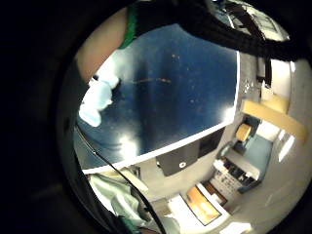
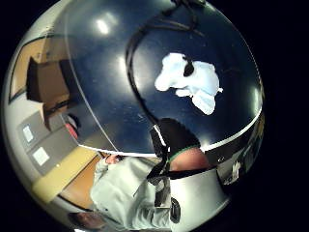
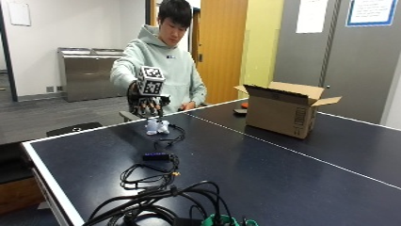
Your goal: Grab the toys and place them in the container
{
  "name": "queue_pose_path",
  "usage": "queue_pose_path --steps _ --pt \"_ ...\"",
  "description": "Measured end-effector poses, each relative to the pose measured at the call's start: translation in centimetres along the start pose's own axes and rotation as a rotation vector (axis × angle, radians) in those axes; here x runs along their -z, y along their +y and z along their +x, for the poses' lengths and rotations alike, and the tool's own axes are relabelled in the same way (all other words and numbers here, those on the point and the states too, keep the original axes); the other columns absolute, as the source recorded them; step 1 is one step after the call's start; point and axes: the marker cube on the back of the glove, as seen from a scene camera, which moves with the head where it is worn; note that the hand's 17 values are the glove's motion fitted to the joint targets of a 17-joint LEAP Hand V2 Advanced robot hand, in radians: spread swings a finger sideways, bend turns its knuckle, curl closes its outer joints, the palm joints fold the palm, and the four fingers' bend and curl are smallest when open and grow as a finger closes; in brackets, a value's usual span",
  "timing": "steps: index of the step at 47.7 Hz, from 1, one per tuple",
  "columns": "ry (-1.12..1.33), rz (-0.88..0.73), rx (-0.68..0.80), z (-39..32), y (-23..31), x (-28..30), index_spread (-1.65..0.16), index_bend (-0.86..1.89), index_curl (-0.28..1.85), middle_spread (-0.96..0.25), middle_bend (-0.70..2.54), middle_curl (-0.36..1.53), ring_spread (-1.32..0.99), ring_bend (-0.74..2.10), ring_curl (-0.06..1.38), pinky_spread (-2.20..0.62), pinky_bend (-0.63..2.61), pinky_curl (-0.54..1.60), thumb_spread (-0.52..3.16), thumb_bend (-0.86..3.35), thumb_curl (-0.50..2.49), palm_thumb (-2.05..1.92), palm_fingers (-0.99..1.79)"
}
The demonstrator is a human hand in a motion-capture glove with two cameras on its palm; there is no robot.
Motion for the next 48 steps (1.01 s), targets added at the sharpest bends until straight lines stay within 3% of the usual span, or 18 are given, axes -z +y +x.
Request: queue_pose_path --steps 10,18,28,40,48 --pt "0.013 -0.086 -0.001 -1.0 -1.3 -4.1 -0.25 0.38 0.31 0.06 0.06 0.15 0.04 0.06 0.13 0.08 0.75 0.32 1.3 0.01 0.37 0.23 -0.27" --pt "0.02 -0.028 0.063 -1.8 -1.9 -3.8 -0.27 0.92 0.48 -0.02 0.25 0.2 0.03 0.02 0.04 0.08 0.58 0.28 1.4 0.1 0.4 0.4 -0.01" --pt "-0.012 -0.251 0.186 -4.7 1.4 -1.5 -0.24 1.17 0.59 -0.12 0.56 0.33 0.0 0.07 -0.01 0.06 0.5 0.26 1.32 0.14 0.48 0.56 0.09" --pt "0.001 -0.076 0.384 -12.7 4.7 12.9 -0.19 1.27 0.64 -0.18 0.76 0.41 -0.02 0.11 -0.01 0.04 0.51 0.29 1.16 0.09 0.56 0.6 0.08" --pt "-0.056 0.054 0.549 -22.4 10.5 22.5 -0.17 1.3 0.66 -0.2 0.82 0.44 -0.04 0.14 0.0 0.04 0.53 0.3 1.09 0.06 0.6 0.61 0.08"
